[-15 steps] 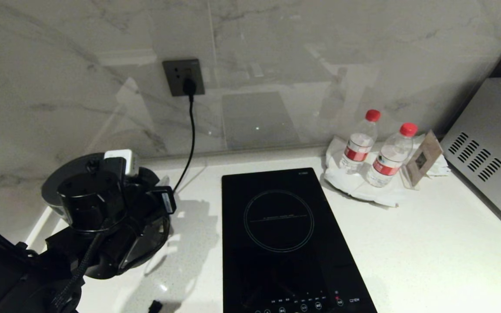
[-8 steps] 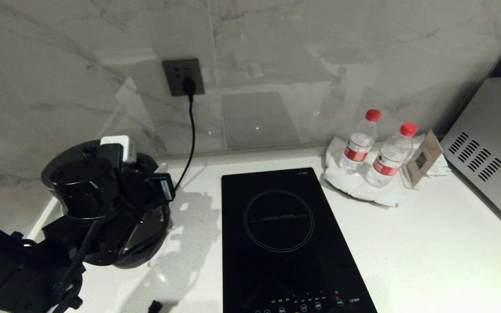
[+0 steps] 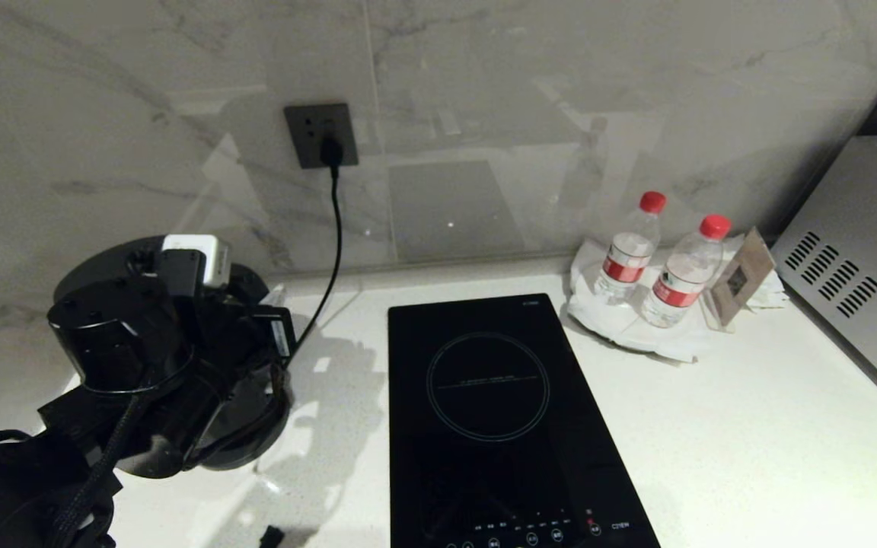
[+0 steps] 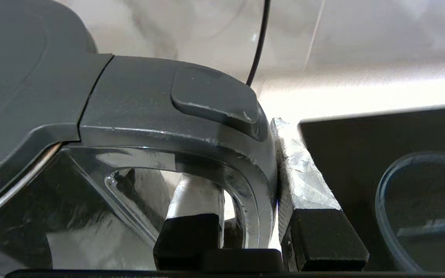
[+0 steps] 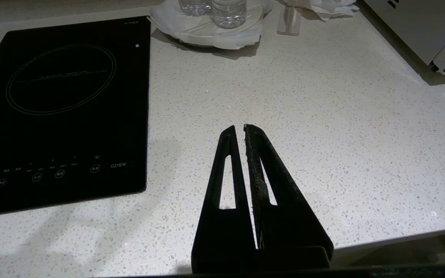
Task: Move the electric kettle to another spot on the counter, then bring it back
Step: Pick up the kettle
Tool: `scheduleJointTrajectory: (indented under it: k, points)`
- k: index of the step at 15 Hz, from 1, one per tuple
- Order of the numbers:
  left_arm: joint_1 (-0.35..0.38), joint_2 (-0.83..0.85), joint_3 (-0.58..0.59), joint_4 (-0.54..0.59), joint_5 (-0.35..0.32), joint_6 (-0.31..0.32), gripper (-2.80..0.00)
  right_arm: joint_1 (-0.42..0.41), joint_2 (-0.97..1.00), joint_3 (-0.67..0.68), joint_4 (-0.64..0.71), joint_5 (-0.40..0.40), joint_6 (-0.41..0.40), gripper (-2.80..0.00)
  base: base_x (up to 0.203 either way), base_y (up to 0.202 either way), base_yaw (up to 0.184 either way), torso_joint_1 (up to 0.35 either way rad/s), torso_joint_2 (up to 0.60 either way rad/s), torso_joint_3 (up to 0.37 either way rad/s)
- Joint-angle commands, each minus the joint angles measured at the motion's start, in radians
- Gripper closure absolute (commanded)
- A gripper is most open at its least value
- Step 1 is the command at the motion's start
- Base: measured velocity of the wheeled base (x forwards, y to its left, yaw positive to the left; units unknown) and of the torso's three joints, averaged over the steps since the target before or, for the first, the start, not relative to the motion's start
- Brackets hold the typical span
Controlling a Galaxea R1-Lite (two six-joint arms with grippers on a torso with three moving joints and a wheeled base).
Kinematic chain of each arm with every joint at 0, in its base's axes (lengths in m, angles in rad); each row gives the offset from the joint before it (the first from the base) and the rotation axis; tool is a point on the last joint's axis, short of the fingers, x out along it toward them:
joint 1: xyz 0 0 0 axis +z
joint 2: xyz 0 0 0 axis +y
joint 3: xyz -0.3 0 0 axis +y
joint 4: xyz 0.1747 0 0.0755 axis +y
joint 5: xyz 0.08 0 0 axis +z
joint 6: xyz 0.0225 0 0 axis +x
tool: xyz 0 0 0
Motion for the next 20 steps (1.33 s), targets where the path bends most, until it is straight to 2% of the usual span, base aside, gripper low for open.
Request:
scheduleJointTrajectory:
  k: [1, 5, 15, 20]
  points:
    - [-0.001, -0.057, 0.026, 0.023, 0.003, 0.001, 0.00, 0.000, 0.000, 0.000, 0.000, 0.000, 0.000, 0.00, 0.000, 0.000, 0.000, 0.000, 0.00, 0.000]
    - [-0.003, -0.149, 0.079, 0.099, -0.005, 0.006, 0.00, 0.000, 0.000, 0.000, 0.000, 0.000, 0.000, 0.00, 0.000, 0.000, 0.000, 0.000, 0.00, 0.000]
    - [-0.001, -0.253, 0.122, 0.152, -0.006, 0.003, 0.00, 0.000, 0.000, 0.000, 0.000, 0.000, -0.001, 0.00, 0.000, 0.000, 0.000, 0.000, 0.00, 0.000]
    - [-0.046, -0.267, 0.128, 0.152, -0.014, 0.002, 0.00, 0.000, 0.000, 0.000, 0.000, 0.000, 0.000, 0.00, 0.000, 0.000, 0.000, 0.000, 0.00, 0.000]
